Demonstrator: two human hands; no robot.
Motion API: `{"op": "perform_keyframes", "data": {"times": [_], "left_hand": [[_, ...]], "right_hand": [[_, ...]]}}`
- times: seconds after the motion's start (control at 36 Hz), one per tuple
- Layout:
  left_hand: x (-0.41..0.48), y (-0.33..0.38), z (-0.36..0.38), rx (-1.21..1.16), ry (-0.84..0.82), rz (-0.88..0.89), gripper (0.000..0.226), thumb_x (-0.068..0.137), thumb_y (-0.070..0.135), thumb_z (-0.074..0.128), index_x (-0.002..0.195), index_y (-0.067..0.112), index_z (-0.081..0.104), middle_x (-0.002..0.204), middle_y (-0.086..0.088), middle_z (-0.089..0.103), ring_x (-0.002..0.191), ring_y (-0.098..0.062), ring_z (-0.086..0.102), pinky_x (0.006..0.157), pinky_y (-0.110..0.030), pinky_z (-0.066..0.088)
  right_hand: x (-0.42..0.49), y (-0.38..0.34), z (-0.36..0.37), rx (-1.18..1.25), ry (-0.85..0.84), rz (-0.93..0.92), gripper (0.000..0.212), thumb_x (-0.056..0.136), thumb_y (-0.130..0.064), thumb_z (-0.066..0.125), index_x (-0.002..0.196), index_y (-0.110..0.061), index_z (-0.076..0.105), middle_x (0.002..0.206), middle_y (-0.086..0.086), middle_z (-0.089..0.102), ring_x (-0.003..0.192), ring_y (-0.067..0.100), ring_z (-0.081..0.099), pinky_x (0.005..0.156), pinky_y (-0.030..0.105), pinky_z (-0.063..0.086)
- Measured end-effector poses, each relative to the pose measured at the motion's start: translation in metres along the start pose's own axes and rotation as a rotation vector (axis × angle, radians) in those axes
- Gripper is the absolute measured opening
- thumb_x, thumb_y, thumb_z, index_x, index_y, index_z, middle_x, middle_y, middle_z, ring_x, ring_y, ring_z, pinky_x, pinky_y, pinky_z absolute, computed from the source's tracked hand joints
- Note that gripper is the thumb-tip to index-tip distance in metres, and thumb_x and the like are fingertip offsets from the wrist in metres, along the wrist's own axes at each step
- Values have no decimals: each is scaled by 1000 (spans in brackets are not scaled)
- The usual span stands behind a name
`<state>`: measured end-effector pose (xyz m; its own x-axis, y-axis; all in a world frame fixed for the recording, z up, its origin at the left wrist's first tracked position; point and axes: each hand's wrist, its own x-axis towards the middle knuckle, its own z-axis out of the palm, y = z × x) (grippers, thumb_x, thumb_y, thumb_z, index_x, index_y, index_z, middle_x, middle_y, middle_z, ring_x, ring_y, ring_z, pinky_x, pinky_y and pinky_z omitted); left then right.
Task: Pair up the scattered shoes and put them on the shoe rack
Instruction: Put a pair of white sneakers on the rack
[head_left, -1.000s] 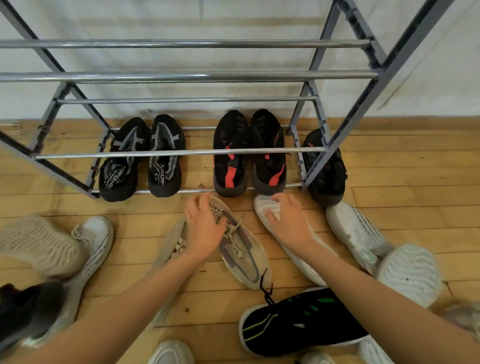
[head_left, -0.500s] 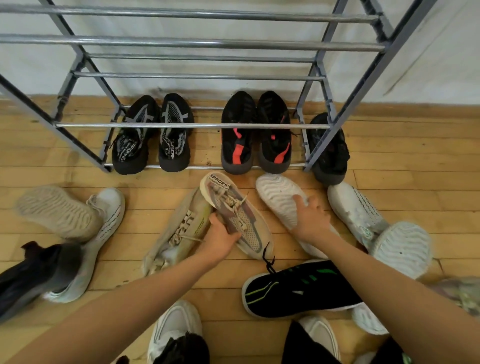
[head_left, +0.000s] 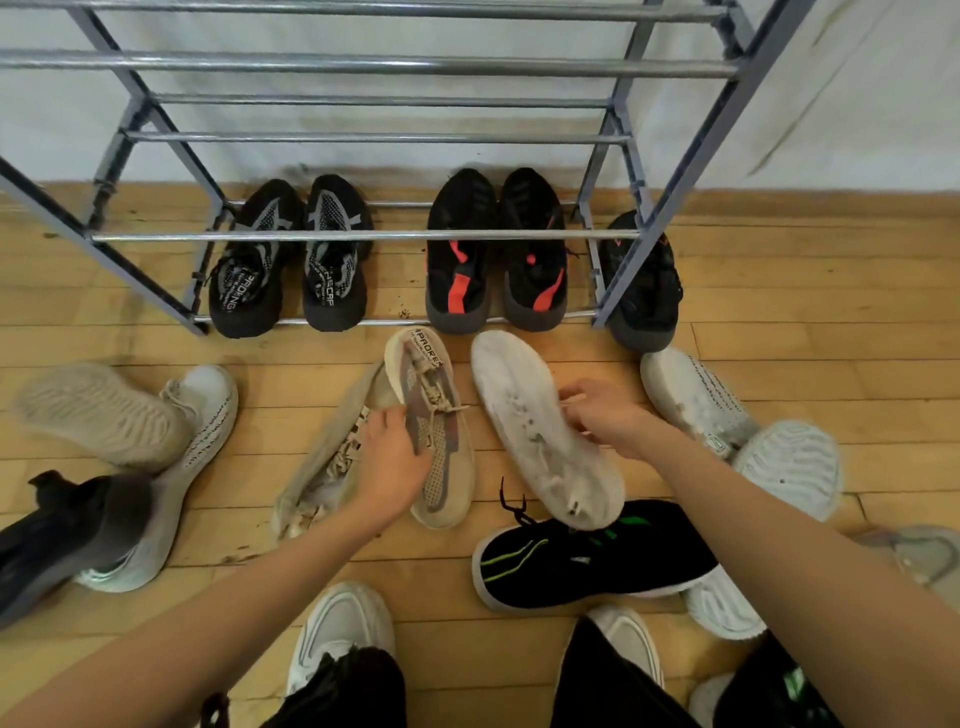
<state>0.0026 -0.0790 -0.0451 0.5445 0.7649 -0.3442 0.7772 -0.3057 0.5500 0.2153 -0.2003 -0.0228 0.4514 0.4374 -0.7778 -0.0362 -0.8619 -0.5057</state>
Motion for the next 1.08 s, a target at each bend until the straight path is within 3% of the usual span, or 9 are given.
{"op": "perform_keyframes", "data": {"times": [0.08,0.17,0.22,0.33,0.44,0.56,0.69,0.83,1.08], "left_hand": [[-5,12,7,15,42,150,63,78,5,61,136,6,37,134,-16,35,127,-32,31,110,-40,29],[-6,22,16,114,23,359,56,77,4,60,131,5,46,132,-16,38,125,-33,34,109,-44,31],[-8,30,21,127,-122,415,48,82,5,56,129,9,49,135,-10,39,128,-27,34,112,-33,26],[-11,40,34,110,-426,315,42,90,13,51,133,15,48,136,-4,43,124,-21,44,104,-29,34],[-14,47,44,79,-504,224,42,95,22,48,135,13,44,136,-7,45,121,-22,48,99,-28,37],[-13,60,45,-201,-508,20,45,97,32,46,136,11,43,129,-6,54,116,-21,54,89,-25,41],[-13,64,46,-554,-482,-199,36,89,28,62,115,11,44,106,1,58,104,-20,59,94,-40,50],[-20,66,56,-628,-405,-187,64,78,15,74,127,8,33,103,7,50,105,-19,56,88,-41,54],[-19,61,63,-593,-411,-163,56,78,1,70,121,11,36,100,5,46,95,-17,54,82,-48,55]], "right_hand": [[5,12,-3,-195,231,-92,27,95,-13,41,115,-5,57,119,12,59,104,28,54,91,37,44],[4,17,-7,-61,249,-84,35,98,-16,38,111,10,57,116,28,57,107,40,54,91,44,45],[4,20,-9,-67,212,-61,34,95,-22,46,104,9,57,107,31,56,99,40,56,85,45,47],[4,24,-8,-209,133,-22,45,82,-30,65,122,-15,52,110,2,54,108,26,56,93,38,49],[3,21,-6,-404,178,-76,8,85,-17,58,86,-10,55,83,3,55,86,24,54,67,31,45],[2,19,-12,-320,175,-112,26,83,-3,55,103,11,64,105,26,65,81,29,56,70,43,49],[-5,26,-16,21,37,-68,21,81,7,59,96,-7,65,86,3,61,90,21,57,85,39,53],[-15,39,-21,260,-49,-74,21,85,9,55,96,-8,60,86,0,60,96,20,58,80,31,53],[-25,65,-18,250,-86,-57,16,92,-20,59,100,-7,63,99,9,67,82,16,63,77,32,56]]}}
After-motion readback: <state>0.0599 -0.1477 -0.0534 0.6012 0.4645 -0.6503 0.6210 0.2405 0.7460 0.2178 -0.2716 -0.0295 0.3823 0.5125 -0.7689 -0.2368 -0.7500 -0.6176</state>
